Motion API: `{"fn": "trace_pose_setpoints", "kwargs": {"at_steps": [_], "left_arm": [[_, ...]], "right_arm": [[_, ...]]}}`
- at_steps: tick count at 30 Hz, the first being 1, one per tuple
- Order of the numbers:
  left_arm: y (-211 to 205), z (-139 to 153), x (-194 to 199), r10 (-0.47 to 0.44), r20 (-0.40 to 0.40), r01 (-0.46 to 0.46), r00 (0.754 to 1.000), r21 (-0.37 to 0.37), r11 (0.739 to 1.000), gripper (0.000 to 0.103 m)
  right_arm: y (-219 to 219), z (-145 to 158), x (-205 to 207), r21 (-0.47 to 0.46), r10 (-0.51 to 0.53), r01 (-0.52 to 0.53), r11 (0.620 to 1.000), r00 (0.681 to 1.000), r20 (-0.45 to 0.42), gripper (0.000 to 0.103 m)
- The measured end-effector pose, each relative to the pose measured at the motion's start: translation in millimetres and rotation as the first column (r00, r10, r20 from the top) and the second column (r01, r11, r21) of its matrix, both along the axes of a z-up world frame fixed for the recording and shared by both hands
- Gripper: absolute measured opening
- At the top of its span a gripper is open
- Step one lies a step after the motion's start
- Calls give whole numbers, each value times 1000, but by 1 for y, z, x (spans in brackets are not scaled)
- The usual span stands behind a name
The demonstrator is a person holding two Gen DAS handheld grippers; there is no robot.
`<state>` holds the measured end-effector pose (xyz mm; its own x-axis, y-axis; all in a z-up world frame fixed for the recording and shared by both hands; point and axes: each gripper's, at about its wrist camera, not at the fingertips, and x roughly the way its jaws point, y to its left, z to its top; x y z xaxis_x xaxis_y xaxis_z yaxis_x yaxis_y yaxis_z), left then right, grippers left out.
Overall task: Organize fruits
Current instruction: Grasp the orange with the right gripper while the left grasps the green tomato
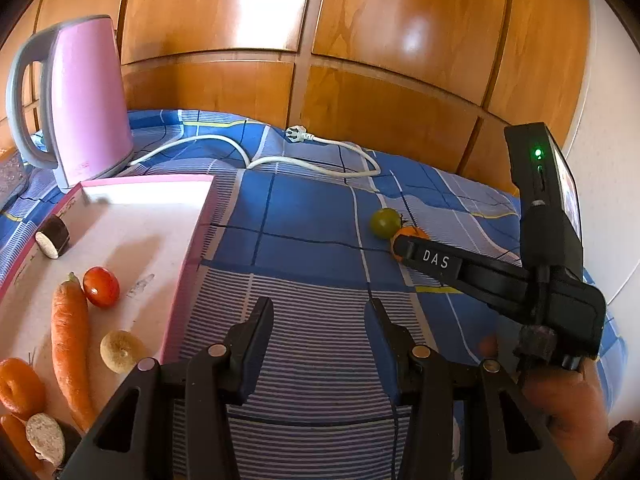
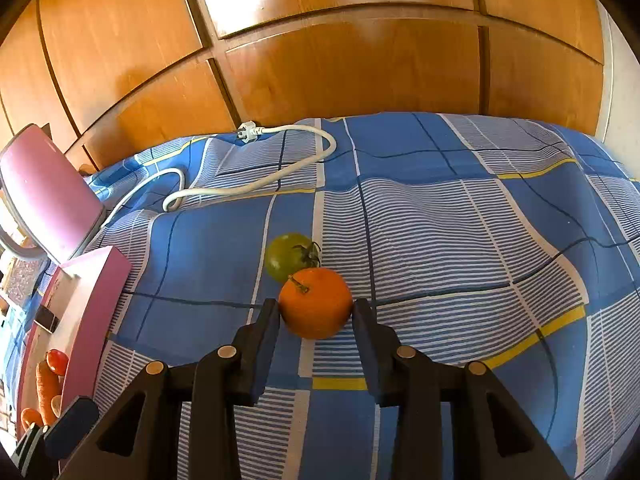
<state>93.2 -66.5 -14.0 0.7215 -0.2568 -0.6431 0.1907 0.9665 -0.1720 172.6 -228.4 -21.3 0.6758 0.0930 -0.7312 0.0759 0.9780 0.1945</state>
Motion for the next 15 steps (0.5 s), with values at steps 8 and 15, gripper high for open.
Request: {"fn": "trace_pose_setpoints", "kwargs": {"at_steps": [8, 15], "left_arm": [[1, 4, 4, 24, 1, -24, 1000, -16, 1000, 48], [-11, 4, 29, 4, 1, -4, 1000, 19, 1000, 44]], "right_arm": [[-6, 2, -4, 19, -2, 2, 1000, 1000, 5, 36], [-17, 7, -12, -37, -73, 73, 997, 997, 12, 36]]}}
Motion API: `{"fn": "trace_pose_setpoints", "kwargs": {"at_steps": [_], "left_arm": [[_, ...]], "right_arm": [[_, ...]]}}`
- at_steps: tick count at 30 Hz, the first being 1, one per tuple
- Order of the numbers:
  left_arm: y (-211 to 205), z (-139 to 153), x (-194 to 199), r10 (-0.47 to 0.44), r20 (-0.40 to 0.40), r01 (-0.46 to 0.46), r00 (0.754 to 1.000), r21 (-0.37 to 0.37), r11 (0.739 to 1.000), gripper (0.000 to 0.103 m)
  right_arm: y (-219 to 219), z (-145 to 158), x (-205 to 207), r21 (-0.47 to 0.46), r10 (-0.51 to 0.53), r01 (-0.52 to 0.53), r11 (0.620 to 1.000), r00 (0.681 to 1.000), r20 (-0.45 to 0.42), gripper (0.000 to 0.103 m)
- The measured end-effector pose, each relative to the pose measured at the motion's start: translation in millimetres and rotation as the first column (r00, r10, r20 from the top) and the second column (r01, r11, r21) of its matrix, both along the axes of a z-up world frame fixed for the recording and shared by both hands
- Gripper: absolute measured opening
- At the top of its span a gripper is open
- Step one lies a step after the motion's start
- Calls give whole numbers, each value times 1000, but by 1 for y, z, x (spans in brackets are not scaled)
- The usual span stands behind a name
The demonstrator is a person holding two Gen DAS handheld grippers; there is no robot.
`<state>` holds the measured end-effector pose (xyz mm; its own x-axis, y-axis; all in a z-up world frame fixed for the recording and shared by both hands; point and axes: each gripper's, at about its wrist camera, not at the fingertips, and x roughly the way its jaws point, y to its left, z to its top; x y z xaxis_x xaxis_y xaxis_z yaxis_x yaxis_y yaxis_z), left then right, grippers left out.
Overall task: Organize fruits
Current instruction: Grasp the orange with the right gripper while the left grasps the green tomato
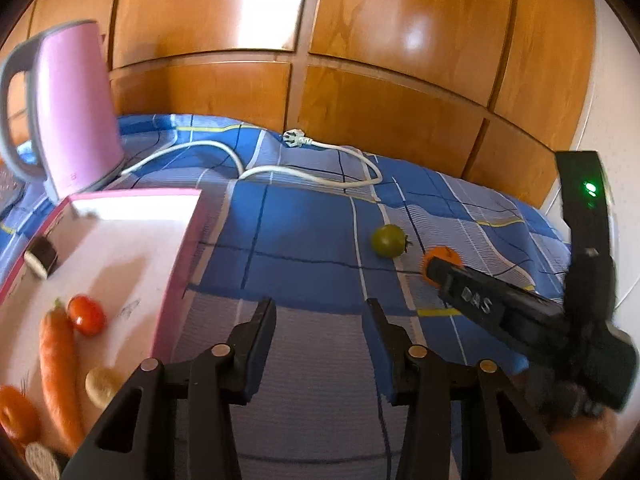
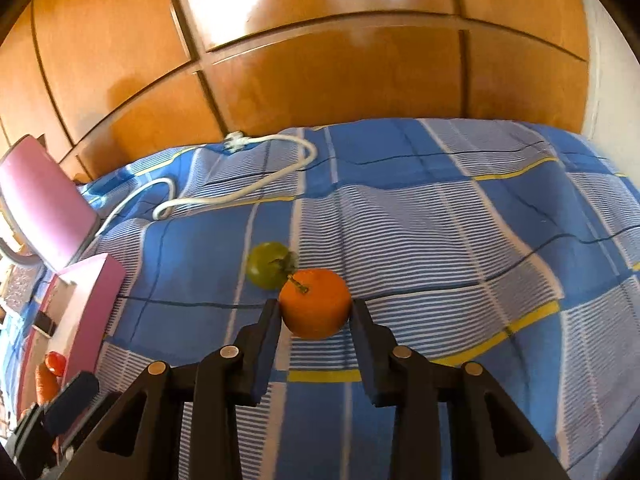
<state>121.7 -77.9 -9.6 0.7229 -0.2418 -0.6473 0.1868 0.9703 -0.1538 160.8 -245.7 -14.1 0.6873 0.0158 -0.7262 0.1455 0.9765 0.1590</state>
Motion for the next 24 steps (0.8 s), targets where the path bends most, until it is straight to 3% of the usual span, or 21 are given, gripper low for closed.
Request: {"fn": "trace_pose_setpoints", "kwargs": {"at_steps": [6, 14, 24], "left_arm": [[-16, -6, 30, -33, -37, 32, 999, -20, 999, 33], [-48, -10, 63, -121, -69, 119, 990, -34, 992, 31], [-61, -11, 92, -139, -106, 128, 985, -104, 986, 42]], "right_arm": [[-17, -1, -2, -5, -79, 79, 997, 997, -11, 36], [-26, -2, -3, 22, -108, 109, 994, 994, -24, 36], [-35, -3, -5, 68, -124, 126, 990, 992, -30, 36]]}}
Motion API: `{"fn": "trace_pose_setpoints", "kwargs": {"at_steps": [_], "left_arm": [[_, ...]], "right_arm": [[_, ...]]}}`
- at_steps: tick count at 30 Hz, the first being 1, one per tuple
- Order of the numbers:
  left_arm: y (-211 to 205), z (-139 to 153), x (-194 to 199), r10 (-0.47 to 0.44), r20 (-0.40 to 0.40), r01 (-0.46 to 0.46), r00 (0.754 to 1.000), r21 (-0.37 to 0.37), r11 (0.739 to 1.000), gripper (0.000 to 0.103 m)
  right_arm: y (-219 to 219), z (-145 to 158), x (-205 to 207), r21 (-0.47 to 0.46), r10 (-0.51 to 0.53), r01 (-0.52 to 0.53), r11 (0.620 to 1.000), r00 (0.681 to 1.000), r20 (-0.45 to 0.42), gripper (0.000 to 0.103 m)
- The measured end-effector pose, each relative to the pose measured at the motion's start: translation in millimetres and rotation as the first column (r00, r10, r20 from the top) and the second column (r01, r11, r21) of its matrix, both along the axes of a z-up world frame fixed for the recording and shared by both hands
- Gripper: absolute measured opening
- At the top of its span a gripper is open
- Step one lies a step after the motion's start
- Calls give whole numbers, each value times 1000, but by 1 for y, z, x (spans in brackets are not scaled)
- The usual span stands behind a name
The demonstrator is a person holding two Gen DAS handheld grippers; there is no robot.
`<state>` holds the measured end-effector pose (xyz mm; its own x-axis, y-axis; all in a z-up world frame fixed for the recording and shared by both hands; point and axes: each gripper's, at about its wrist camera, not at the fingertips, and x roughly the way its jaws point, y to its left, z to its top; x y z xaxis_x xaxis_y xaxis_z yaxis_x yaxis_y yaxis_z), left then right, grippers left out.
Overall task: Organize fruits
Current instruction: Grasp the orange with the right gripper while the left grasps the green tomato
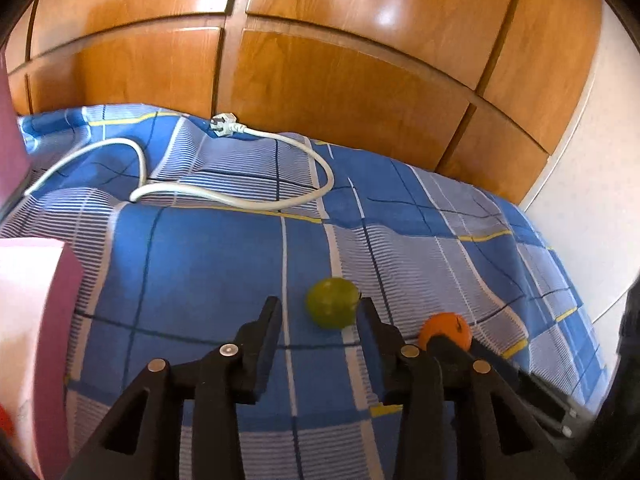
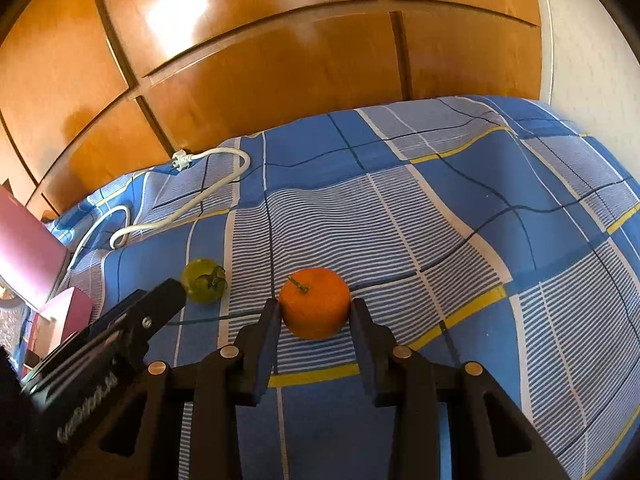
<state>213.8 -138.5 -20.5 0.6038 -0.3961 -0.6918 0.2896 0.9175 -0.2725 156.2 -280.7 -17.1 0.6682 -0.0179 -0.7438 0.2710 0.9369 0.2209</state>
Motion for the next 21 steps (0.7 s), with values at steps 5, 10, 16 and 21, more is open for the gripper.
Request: {"fn": "trace_pose_setpoints", "kwargs": {"at_steps": [5, 10, 16, 21], "left_arm": [[-18, -3, 7, -24, 1, 24, 1000, 6, 1000, 46], [-22, -15, 21, -8, -45, 8, 999, 10, 1000, 46], [-13, -19, 24, 38, -67, -38, 997, -1, 999, 36], [5, -15, 6, 66, -57, -65, 996, 9, 998, 36]], "right_arm": [[0, 1, -1, -5, 3, -3, 1000, 1000, -2, 36], [-1, 0, -2, -6, 3, -3, 1000, 1000, 0, 36], [-1, -1, -1, -14, 4, -4, 1000, 1000, 8, 36], [-2, -3, -2, -2, 9, -9, 1000, 1000, 17, 37]]}}
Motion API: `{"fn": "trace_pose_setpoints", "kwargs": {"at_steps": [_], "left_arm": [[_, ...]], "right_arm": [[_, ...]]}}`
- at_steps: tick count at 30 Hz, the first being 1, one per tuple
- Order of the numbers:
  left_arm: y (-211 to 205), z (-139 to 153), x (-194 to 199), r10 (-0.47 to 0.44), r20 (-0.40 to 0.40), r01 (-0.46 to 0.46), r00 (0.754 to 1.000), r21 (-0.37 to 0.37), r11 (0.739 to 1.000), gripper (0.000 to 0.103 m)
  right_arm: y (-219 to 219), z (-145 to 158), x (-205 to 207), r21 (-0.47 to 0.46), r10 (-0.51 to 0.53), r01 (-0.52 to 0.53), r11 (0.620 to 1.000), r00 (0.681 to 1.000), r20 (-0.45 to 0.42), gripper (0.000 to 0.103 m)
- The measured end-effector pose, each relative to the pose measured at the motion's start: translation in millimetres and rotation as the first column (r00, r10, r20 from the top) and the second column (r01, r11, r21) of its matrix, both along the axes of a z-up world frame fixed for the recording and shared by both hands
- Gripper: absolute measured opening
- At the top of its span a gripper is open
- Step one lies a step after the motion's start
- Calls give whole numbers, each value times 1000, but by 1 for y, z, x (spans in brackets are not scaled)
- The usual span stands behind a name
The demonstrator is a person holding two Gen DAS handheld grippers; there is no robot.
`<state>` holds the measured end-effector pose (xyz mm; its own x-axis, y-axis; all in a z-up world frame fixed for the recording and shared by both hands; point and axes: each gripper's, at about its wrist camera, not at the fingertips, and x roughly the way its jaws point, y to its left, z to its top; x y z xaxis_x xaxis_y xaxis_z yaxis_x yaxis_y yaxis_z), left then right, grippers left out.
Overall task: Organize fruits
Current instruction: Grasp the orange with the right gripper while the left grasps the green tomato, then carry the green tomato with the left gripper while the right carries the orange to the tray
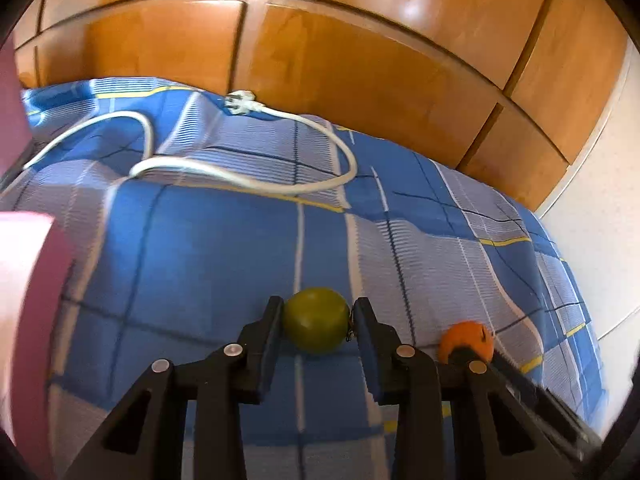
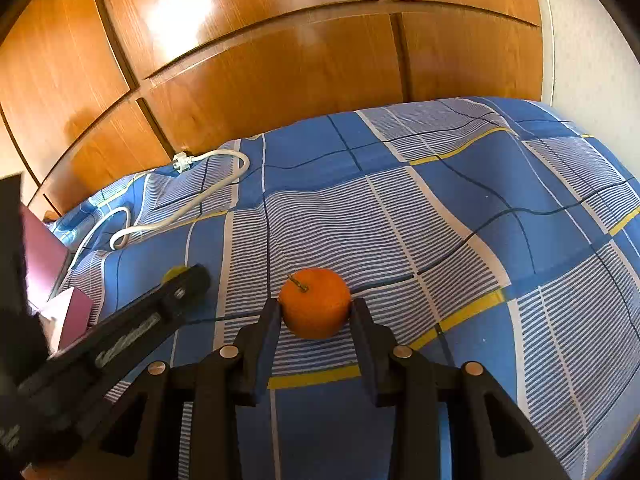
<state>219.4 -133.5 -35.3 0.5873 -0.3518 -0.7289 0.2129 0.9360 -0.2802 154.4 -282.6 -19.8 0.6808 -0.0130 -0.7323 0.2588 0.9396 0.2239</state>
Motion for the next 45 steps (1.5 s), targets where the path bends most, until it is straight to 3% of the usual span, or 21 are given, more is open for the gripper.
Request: {"fn": "trace_pose_setpoints", "kwargs": {"at_steps": [4, 11, 16, 22, 32, 45], "left_arm": [[14, 1, -22, 20, -2, -20, 1000, 26, 999, 36], [32, 8, -70, 12, 64, -19, 998, 103, 994, 36], [49, 1, -98, 31, 47, -36, 998, 116, 993, 36], [56, -1, -141, 31, 101, -48, 994, 176, 983, 35], [66, -2, -188, 37, 145, -62, 989, 168, 984, 35], [68, -2, -193, 46, 146, -68, 988, 142, 988, 35]], "right_arm": [[-3, -7, 4, 41, 20, -19, 999, 1000, -22, 38], [-9, -8, -4, 92, 2, -2, 996, 1000, 5, 37], [8, -6, -13, 57, 63, -61, 997, 998, -25, 37], [32, -4, -30, 6, 142, -142, 990, 988, -53, 37], [65, -3, -57, -47, 230, -235, 971, 969, -86, 36], [85, -2, -92, -71, 261, -267, 961, 962, -83, 37]]}}
